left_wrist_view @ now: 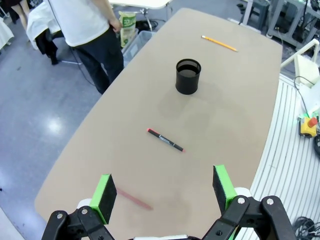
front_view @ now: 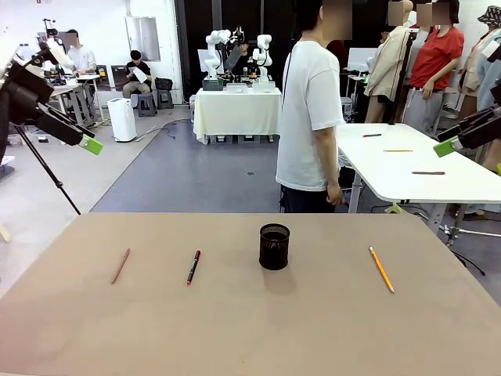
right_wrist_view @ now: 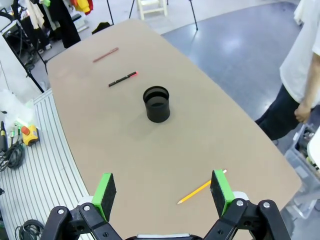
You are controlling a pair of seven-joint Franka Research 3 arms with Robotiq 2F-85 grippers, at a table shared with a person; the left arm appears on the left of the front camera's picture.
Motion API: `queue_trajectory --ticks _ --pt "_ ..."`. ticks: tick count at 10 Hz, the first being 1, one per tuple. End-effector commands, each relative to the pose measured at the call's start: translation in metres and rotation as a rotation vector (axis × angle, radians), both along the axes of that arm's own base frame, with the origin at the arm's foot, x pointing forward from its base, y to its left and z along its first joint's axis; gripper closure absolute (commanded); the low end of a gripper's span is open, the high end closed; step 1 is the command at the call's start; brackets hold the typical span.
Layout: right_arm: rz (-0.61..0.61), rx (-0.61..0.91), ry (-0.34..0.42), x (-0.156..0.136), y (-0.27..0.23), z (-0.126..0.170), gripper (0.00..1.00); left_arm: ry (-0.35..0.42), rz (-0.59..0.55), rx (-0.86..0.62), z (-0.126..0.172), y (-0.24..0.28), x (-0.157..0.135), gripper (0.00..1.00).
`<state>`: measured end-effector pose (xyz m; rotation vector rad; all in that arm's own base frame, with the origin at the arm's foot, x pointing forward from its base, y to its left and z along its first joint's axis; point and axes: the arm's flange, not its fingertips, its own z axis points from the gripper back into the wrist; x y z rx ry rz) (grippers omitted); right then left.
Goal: Place the pens into the pen holder.
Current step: Pick up a writing instrument from the table and place it into the Pen holder.
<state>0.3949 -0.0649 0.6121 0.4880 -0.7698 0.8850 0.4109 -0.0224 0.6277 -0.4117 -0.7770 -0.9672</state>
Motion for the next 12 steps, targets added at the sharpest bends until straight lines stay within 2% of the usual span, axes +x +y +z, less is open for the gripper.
queue_trajectory --ticks 1,12 --pt "0.006 0.01 0.004 0.0006 0.0006 -0.0018 0.0 -0.011 0.006 -0.004 0.0011 0.0016 -0.0033 0.0" --pt "0.006 0.01 0.004 0.0006 0.0006 -0.0018 0.0 -0.011 0.006 -0.004 0.0011 0.0016 -0.0033 0.0"
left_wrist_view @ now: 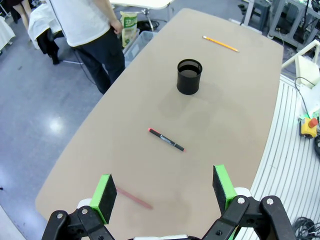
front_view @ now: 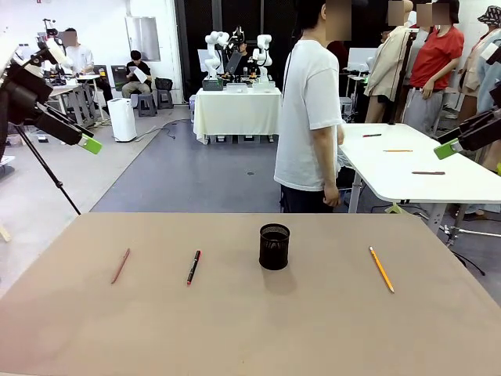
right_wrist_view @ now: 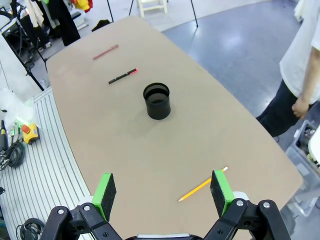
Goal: Place the pens into the pen holder.
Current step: Pick up a writing instrument from the table and place it into the Pen holder.
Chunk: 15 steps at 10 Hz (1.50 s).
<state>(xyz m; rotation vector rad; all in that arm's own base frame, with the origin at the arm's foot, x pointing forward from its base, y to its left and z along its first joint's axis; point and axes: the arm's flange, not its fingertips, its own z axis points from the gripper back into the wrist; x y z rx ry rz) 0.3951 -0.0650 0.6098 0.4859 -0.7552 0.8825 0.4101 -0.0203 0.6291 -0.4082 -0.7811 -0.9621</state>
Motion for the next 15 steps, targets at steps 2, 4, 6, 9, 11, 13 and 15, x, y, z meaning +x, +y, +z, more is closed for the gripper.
queue_trajectory --ticks 2,4,6,9,11,13,15 --pt "0.0 0.0 0.0 0.0 0.0 0.0 0.0 -0.008 0.0 -0.004 0.0 -0.001 -0.003 0.0" --pt "-0.053 -0.111 0.098 0.025 0.03 -0.014 0.0 -0.008 0.0 -0.004 0.0 -0.001 -0.003 0.0" --pt "-0.167 -0.28 0.186 0.055 0.058 -0.037 0.0 -0.008 0.0 -0.004 0.0 -0.001 -0.003 0.0" --pt "-0.41 -0.541 0.259 0.075 0.08 -0.097 0.0 -0.008 0.0 -0.004 0.0 -0.001 -0.003 0.0" --pt "-0.488 -0.62 0.339 0.084 0.083 -0.138 0.0 -0.008 0.0 -0.004 0.0 -0.001 -0.003 0.0" --pt "-0.525 -0.633 0.385 0.091 0.075 -0.168 0.0 -0.008 0.0 -0.004 0.0 -0.001 -0.003 0.0" --pt "-0.477 -0.624 0.315 0.083 0.075 -0.153 0.0 -0.008 0.0 -0.004 0.0 -0.001 -0.003 0.0"
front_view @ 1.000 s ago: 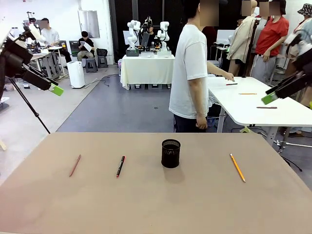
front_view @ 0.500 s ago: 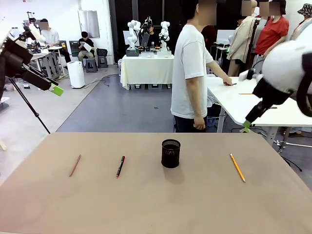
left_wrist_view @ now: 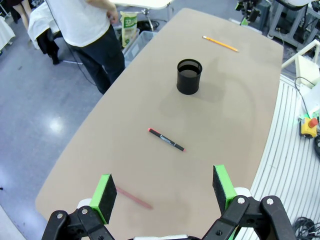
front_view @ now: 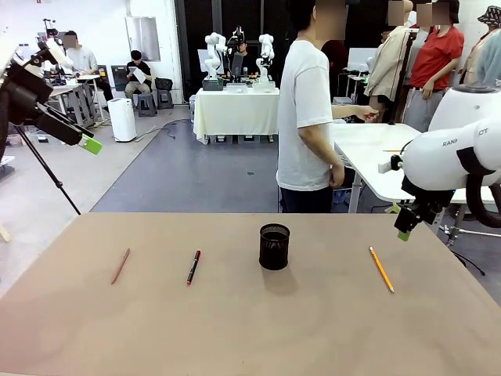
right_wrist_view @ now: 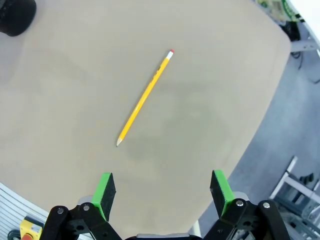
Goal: Place the pens into the pen holder.
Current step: Pick up a writing instrument from the table and place it into the Pen holder.
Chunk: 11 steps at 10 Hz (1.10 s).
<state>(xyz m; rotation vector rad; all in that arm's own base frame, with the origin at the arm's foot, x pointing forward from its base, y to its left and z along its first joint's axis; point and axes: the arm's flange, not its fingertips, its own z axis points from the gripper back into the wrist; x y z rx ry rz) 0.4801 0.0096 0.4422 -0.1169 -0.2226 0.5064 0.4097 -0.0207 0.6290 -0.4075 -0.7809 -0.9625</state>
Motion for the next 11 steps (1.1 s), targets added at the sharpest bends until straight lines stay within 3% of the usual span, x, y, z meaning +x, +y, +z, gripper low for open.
queue_trajectory --ticks 1,9,11 --pt "0.027 0.008 -0.03 -0.002 0.0 0.015 0.0 -0.008 0.0 -0.005 0.0 0.0 -0.002 0.0" --pt "0.027 0.008 -0.03 -0.002 0.0 0.015 0.0 -0.008 0.0 -0.005 0.0 0.0 -0.002 0.0" --pt "-0.038 -0.014 -0.042 0.01 0.005 0.007 0.0 -0.008 0.0 -0.005 0.0 0.0 -0.002 0.0"
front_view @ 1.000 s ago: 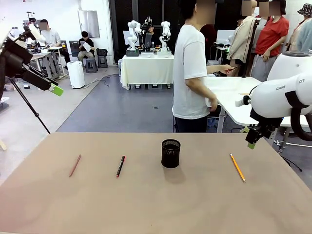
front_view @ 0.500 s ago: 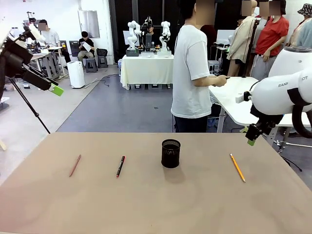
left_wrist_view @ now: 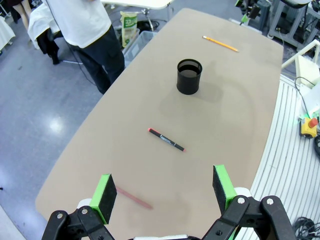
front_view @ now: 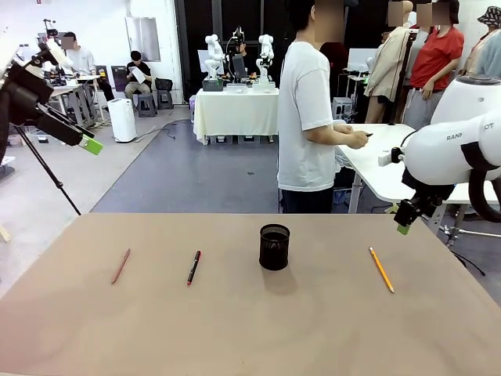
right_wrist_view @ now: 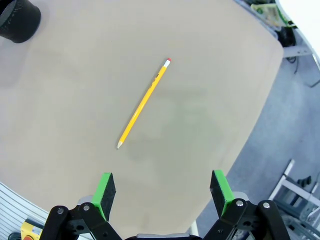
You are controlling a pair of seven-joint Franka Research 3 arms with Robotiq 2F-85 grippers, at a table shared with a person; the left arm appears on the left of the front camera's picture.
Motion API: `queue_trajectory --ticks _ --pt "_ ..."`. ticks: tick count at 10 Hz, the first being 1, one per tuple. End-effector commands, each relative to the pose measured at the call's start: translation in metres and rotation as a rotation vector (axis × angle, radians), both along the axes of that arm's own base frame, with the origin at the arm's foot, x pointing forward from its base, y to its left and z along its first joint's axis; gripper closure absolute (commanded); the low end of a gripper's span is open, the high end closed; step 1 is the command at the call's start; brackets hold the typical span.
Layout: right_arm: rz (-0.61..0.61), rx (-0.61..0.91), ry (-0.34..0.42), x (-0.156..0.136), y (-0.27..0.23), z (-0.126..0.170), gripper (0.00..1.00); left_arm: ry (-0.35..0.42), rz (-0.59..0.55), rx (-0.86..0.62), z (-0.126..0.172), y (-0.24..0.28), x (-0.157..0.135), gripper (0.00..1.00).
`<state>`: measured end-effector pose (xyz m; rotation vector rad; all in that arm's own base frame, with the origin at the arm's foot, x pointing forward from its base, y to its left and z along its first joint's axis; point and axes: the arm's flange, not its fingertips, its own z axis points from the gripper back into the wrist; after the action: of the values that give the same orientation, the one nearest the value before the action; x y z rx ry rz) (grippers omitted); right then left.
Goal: Place the pens into the pen holder.
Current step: Pick up a writing instrument from the table and place it into the Pen holder.
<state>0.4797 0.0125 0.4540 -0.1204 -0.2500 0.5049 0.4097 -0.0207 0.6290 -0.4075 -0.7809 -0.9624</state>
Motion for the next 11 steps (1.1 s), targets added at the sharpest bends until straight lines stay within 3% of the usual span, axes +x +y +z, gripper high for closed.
queue_trajectory --ticks 1,6,11 --pt "-0.069 -0.027 -0.024 0.027 0.006 -0.02 0.0 -0.008 0.0 -0.004 0.0 0.0 -0.002 0.0" --pt "-0.174 -0.031 -0.017 0.058 0.01 -0.052 0.0 -0.008 0.0 -0.004 0.0 0.0 -0.002 0.0" --pt "-0.346 0.086 0.036 0.061 0.017 -0.1 0.0 -0.008 0.0 -0.004 0.0 0.0 -0.002 0.0"
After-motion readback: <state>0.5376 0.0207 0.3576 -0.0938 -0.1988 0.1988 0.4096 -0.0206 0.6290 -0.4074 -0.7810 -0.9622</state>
